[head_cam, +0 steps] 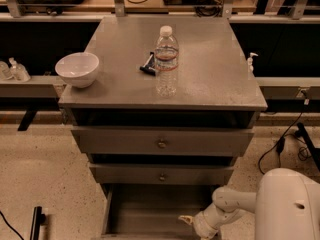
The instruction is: Open bottom drawer
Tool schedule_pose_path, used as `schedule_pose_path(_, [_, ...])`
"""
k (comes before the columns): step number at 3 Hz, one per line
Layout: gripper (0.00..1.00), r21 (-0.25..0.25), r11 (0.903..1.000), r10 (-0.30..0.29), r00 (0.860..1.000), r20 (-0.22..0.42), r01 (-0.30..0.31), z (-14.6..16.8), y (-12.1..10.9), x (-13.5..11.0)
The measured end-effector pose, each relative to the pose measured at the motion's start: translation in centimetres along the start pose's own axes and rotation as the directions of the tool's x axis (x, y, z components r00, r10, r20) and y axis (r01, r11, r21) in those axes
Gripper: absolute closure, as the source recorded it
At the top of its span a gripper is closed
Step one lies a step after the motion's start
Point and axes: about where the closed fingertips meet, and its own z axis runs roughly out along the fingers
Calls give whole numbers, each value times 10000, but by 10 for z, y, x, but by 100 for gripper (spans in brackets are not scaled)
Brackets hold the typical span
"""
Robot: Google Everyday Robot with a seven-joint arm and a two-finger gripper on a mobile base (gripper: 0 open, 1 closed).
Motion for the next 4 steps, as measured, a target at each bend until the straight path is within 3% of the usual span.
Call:
schedule_pose_path(1, [15, 1091, 9937, 317, 9986, -417, -270, -30, -3, -18])
schedule_pose_path(2, [38, 2571, 9657, 609, 9944, -862, -368, -62, -23, -28])
schedule_pose_path(4, [85, 2756, 9598, 750, 9948, -693, -531, -52, -36, -26])
